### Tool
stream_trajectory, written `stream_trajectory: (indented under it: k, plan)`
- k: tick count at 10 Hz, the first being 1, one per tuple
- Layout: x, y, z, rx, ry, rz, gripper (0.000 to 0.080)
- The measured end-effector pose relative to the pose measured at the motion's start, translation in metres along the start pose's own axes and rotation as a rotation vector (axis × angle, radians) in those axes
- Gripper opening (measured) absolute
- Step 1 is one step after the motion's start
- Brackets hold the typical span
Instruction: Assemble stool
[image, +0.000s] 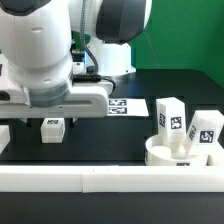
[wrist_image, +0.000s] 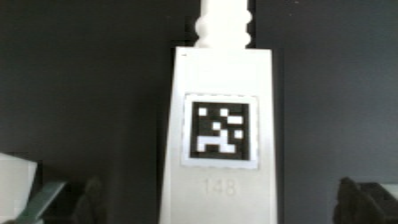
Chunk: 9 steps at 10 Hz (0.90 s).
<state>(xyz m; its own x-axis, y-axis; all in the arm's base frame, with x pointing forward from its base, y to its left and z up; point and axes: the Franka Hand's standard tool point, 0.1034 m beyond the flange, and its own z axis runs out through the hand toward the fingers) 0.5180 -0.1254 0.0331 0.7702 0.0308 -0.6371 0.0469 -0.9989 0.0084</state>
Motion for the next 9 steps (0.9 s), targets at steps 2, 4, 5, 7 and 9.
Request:
stream_trajectory:
  k: [2, 4, 5, 7, 9]
  plan:
    - [-0.004, 0.000, 0.004, 0.007, -0.037, 0.001, 0.0649]
    - [-0.006, -0.002, 0.016, 0.011, -0.205, 0.003, 0.0649]
    - [-0.003, -0.004, 0.019, 0.011, -0.227, 0.002, 0.0649]
    - [0.001, -0.002, 0.022, 0.005, -0.203, 0.003, 0.0649]
    - [0.003, -0.001, 0.028, 0.002, -0.200, 0.004, 0.0649]
